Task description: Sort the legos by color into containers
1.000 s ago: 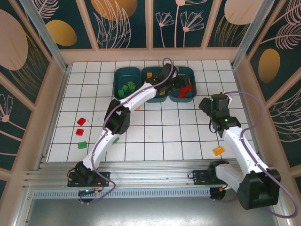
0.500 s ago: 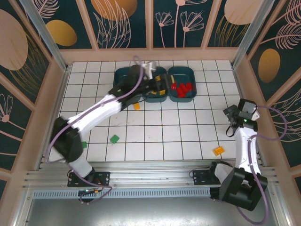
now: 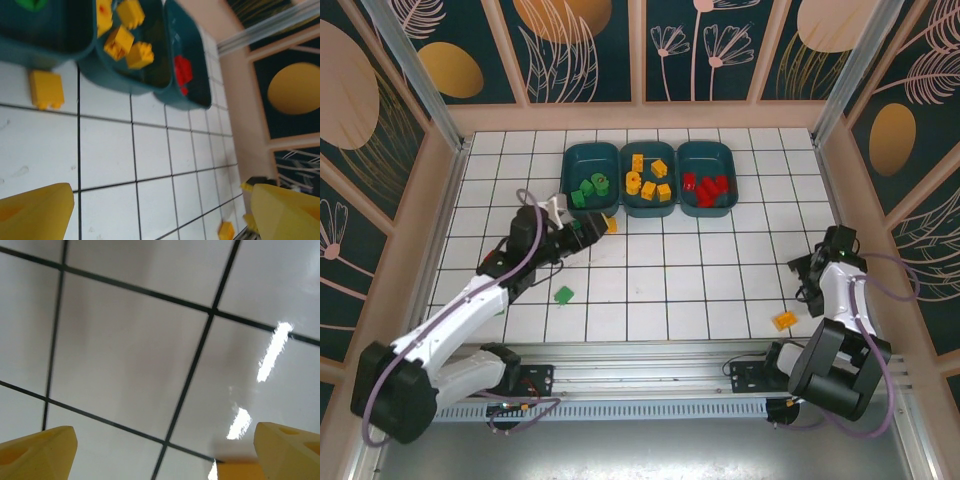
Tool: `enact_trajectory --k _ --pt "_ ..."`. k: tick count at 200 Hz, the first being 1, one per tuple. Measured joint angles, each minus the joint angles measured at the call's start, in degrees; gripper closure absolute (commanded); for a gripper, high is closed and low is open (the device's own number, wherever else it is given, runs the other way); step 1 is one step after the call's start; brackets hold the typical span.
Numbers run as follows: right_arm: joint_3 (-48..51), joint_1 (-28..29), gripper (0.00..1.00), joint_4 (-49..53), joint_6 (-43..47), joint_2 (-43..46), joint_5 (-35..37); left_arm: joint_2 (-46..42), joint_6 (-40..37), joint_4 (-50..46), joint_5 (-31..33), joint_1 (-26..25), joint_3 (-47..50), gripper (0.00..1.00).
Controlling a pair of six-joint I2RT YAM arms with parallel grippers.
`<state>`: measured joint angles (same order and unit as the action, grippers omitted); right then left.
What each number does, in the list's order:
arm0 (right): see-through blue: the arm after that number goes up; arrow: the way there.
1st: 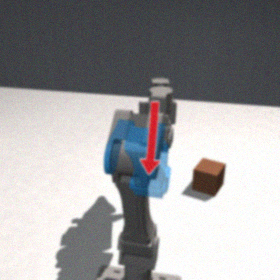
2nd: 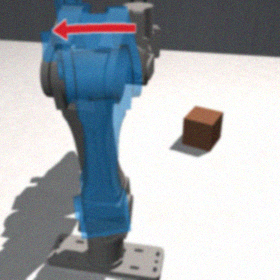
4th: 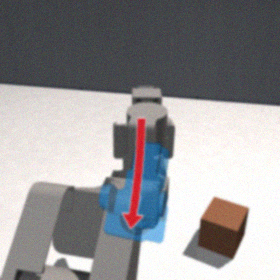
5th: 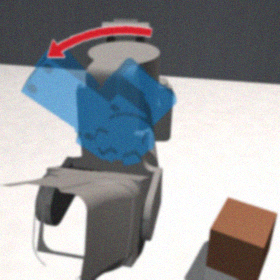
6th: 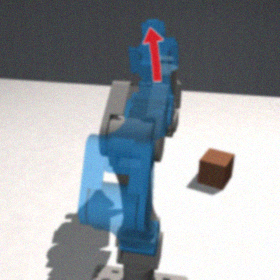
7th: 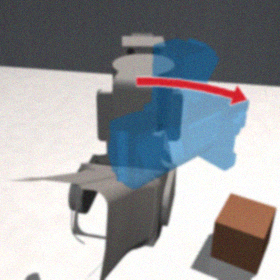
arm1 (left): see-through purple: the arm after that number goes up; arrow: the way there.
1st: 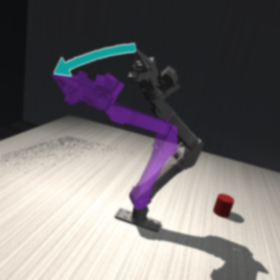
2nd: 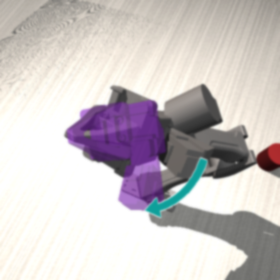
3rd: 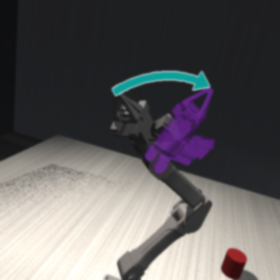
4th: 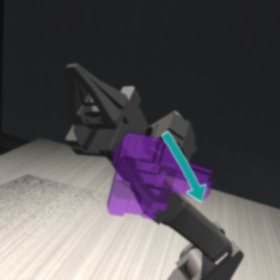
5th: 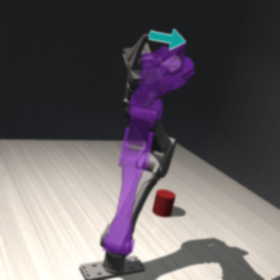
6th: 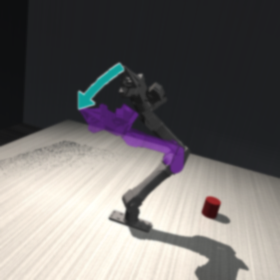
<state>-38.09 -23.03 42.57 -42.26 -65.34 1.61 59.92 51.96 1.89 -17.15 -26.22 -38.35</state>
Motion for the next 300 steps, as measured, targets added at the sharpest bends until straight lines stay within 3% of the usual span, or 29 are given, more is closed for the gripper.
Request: enact_trajectory --k 25,33,92,147,177,258,300 --pt "0.0 2.5 0.07 4.4 -1.9 0.1 0.5 -2.3 -0.6 -0.9 1.1 0.7 0.0 0.09" --pt "0.0 3.5 0.01 5.6 -2.6 0.2 0.7 -2.5 -0.7 -1.3 1.2 0.7 0.2 0.09" --pt "-0.7 8.5 0.01 10.0 -6.4 -1.0 1.3 -3.2 -1.6 -5.0 2.1 0.8 1.1 0.09" --pt "1.8 10.7 0.01 7.1 -8.3 -6.4 -0.6 -3.3 -2.4 -6.9 2.6 0.8 0.9 0.09" --pt "3.9 11.0 0.07 3.7 -9.2 -6.5 -4.3 -2.9 -2.4 -7.1 2.7 0.8 0.0 0.09" --pt "0.0 21.9 0.09 -4.8 -15.8 -9.1 -15.2 -0.1 -2.4 -7.0 2.6 0.8 -0.5 0.09" --pt "-1.2 23.1 0.06 -3.7 -14.8 -8.4 -13.8 0.1 -2.4 -7.0 2.7 1.1 -1.9 0.09"
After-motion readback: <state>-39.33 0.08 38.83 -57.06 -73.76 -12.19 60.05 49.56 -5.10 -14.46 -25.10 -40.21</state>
